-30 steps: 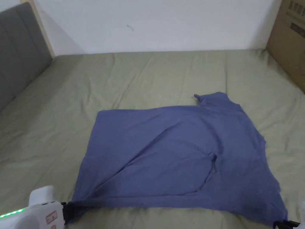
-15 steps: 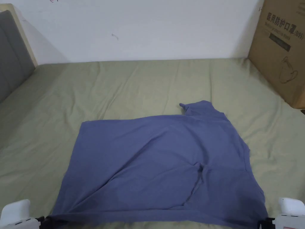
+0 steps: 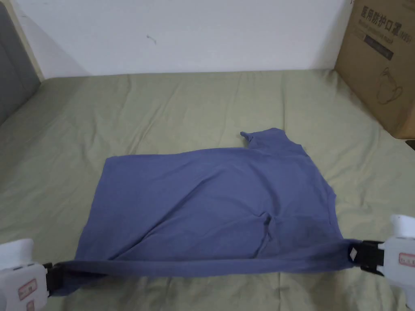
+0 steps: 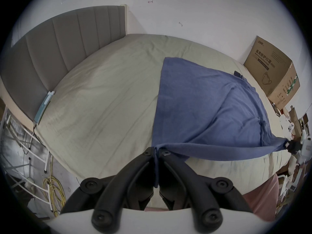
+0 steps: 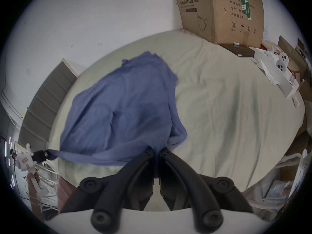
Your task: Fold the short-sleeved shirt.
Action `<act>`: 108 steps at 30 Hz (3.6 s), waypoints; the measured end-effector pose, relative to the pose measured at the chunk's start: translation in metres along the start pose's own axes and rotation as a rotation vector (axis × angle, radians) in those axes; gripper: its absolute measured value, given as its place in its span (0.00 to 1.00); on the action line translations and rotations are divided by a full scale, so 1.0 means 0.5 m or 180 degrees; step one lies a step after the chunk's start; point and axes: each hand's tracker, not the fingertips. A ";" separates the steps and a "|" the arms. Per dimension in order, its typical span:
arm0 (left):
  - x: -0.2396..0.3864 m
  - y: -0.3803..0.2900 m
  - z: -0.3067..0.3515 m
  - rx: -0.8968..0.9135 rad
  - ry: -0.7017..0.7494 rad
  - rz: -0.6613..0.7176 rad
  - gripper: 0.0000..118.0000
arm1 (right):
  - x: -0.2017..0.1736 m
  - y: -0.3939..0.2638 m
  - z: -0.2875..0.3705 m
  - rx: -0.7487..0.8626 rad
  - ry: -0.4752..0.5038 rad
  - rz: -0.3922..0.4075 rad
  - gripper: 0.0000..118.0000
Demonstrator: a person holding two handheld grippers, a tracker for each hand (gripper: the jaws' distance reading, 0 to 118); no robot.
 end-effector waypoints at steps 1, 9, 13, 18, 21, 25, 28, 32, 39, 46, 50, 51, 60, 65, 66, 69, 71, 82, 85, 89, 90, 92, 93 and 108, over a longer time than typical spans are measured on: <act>0.003 0.020 -0.004 0.0017 0.0021 -0.0019 0.03 | -0.005 0.024 -0.004 0.0044 0.0000 -0.0004 0.04; 0.052 0.169 -0.148 -0.0053 0.0164 -0.0361 0.05 | -0.044 0.186 -0.174 -0.0064 -0.0271 0.0243 0.05; 0.059 0.182 -0.209 -0.0364 0.0217 -0.0444 0.94 | -0.045 0.185 -0.253 -0.0340 -0.0519 0.0197 0.78; 0.013 0.157 -0.155 -0.0195 0.0000 -0.0125 0.84 | -0.041 0.143 -0.183 -0.0210 -0.0285 0.0207 0.71; -0.012 0.113 -0.097 -0.0007 -0.0213 0.0014 0.00 | -0.043 0.103 -0.123 -0.0084 -0.0205 0.0297 0.07; -0.040 0.046 -0.091 -0.0034 -0.0286 0.0152 0.00 | -0.028 0.033 -0.079 -0.0016 -0.0018 0.0170 0.03; -0.029 0.027 -0.097 -0.0080 -0.0299 0.0267 0.01 | -0.018 -0.006 -0.070 -0.0119 -0.0073 0.0130 0.03; -0.026 0.049 -0.140 -0.0152 -0.0392 0.0546 0.84 | -0.007 -0.039 -0.066 -0.0191 -0.0095 0.0044 0.03; 0.025 0.032 -0.179 -0.0388 -0.0034 0.0259 0.06 | 0.008 -0.068 -0.079 -0.0223 -0.0225 -0.0278 0.06; 0.026 0.054 -0.164 -0.0405 -0.0059 0.0139 0.05 | 0.011 0.051 -0.171 -0.0213 -0.0257 -0.0195 0.76; 0.024 0.058 -0.162 -0.0418 -0.0072 0.0110 0.05 | 0.030 0.099 -0.270 -0.0598 -0.0408 -0.0070 0.56; 0.023 0.056 -0.164 -0.0410 -0.0067 0.0091 0.05 | 0.025 0.093 -0.274 -0.0530 -0.0545 -0.0002 0.53; 0.033 0.067 -0.137 -0.0357 -0.0064 -0.0055 0.05 | 0.000 0.079 -0.192 -0.0279 -0.0384 0.0230 0.06; 0.012 0.073 -0.092 -0.0255 -0.0208 -0.0021 0.05 | -0.002 0.071 -0.135 -0.0180 -0.0281 0.0239 0.05; 0.009 0.070 -0.082 -0.0246 -0.0211 -0.0008 0.05 | 0.002 0.065 -0.123 -0.0179 -0.0211 0.0192 0.05; -0.005 0.053 -0.057 -0.0223 -0.0103 -0.0134 0.05 | 0.008 0.025 -0.074 -0.0178 -0.0225 0.0237 0.05; -0.029 0.030 -0.040 -0.0266 -0.0117 -0.0159 0.05 | 0.022 -0.018 -0.034 -0.0213 -0.0265 0.0265 0.05; -0.039 -0.066 0.003 -0.0468 -0.0117 -0.0170 0.94 | 0.057 -0.144 0.018 -0.0128 -0.0159 -0.0271 0.87; -0.017 -0.029 0.032 -0.0187 -0.0258 -0.0142 0.55 | 0.041 -0.092 0.031 -0.0016 0.0018 -0.0364 0.67; 0.039 0.033 0.054 0.0094 -0.0255 -0.0237 0.04 | -0.012 -0.030 0.027 0.0242 -0.0251 0.0066 0.15; 0.051 0.039 0.054 0.0216 -0.0283 -0.0255 0.02 | -0.015 -0.026 0.017 0.0219 -0.0204 0.0038 0.05; 0.074 0.051 0.034 0.0179 -0.0335 -0.0212 0.00 | -0.015 -0.020 -0.011 0.0185 -0.0058 -0.0062 0.01; 0.084 0.054 0.026 0.0200 -0.0341 -0.0204 0.00 | -0.014 -0.022 -0.024 0.0179 -0.0029 -0.0141 0.00; 0.143 0.225 -0.168 0.0011 -0.0256 -0.0287 0.00 | 0.033 0.379 -0.377 -0.0279 -0.0407 -0.0108 0.81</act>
